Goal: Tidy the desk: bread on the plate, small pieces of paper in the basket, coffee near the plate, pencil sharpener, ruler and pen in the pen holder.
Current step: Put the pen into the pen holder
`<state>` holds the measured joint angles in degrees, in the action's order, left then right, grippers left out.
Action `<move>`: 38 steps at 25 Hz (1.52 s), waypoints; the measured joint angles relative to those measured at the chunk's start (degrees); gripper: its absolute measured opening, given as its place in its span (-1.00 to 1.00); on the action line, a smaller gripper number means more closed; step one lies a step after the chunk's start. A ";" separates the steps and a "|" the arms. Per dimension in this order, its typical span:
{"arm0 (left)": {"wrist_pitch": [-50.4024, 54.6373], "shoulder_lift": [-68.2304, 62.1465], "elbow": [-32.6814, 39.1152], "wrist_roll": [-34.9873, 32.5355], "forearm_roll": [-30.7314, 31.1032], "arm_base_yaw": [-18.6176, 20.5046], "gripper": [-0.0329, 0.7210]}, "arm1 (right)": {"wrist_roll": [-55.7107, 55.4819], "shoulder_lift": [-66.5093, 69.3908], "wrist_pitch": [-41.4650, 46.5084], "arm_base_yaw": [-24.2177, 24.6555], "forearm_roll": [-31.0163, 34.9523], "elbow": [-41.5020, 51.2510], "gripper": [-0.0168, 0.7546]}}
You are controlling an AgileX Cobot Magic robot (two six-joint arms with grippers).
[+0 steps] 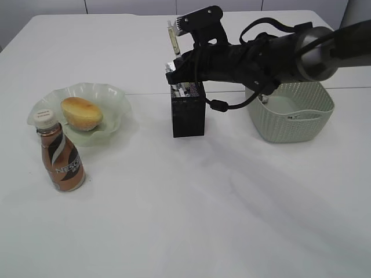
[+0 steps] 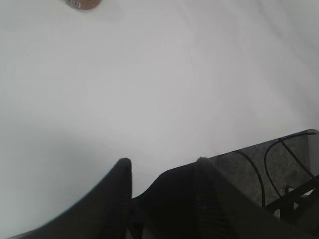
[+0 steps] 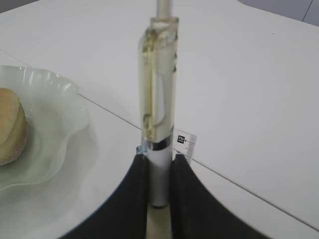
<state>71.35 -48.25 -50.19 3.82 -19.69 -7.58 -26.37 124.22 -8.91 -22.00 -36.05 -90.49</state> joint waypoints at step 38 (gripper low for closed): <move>0.00 0.00 0.00 0.00 0.00 0.00 -0.10 | -6.04 -7.74 13.82 0.56 0.13 -0.02 -0.17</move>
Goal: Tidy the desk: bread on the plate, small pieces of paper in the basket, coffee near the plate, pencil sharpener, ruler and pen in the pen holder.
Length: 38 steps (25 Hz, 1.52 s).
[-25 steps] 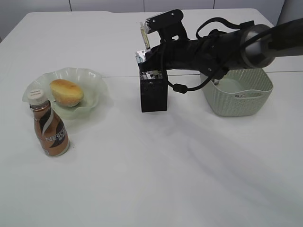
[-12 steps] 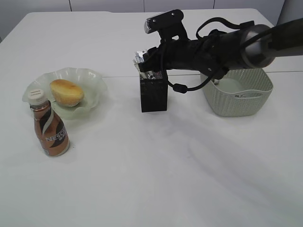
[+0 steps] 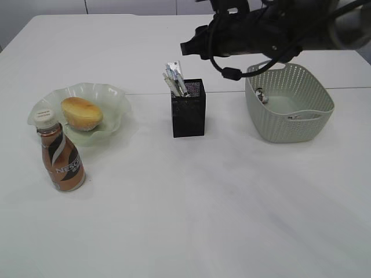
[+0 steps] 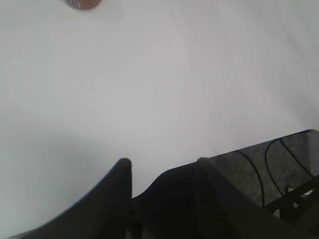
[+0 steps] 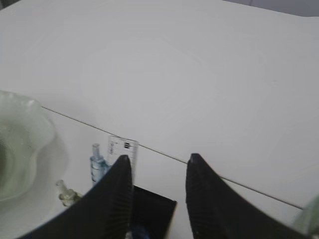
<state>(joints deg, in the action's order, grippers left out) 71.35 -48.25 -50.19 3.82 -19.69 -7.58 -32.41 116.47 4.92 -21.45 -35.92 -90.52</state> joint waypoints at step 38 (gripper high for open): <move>0.10 4.33 -0.24 0.00 -2.54 0.00 0.13 | 28.83 -54.21 67.24 -0.10 31.66 -0.21 -0.17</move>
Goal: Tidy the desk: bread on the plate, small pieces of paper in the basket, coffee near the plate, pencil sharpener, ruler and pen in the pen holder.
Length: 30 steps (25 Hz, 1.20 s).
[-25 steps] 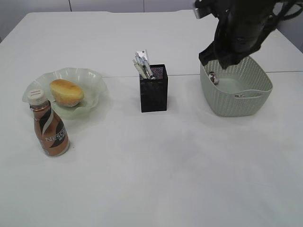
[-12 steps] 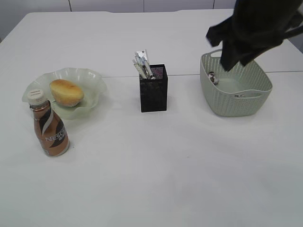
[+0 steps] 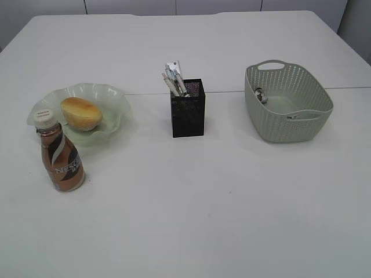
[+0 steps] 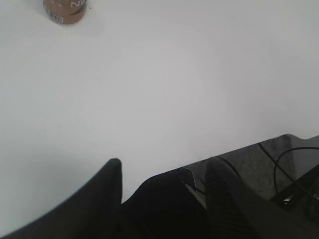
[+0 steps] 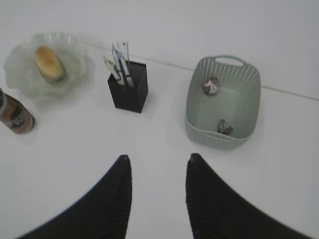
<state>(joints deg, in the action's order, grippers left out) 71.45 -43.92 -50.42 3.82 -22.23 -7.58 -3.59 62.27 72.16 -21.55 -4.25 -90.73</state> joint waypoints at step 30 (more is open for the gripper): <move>1.70 31.27 -23.52 -11.92 9.01 0.00 0.14 | -3.50 -46.09 1.33 0.00 -6.50 19.36 0.18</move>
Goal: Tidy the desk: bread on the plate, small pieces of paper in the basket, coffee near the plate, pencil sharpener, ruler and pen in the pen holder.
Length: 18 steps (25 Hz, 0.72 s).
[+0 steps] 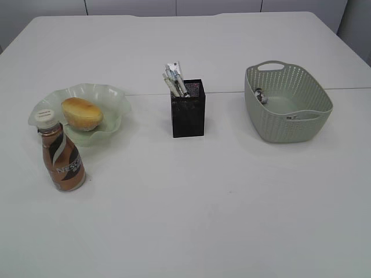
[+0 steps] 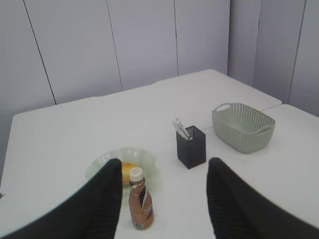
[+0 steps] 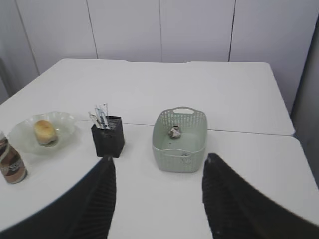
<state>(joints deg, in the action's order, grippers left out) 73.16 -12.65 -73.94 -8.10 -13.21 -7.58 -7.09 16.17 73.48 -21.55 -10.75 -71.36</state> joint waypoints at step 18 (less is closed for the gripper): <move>0.09 12.13 24.46 -3.23 0.89 0.34 0.30 | 5.31 -17.87 0.18 0.24 2.34 29.97 0.18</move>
<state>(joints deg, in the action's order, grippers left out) 73.25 -0.52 -49.49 -11.34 -12.32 -7.24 -1.78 -1.70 73.66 -21.31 -8.41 -41.39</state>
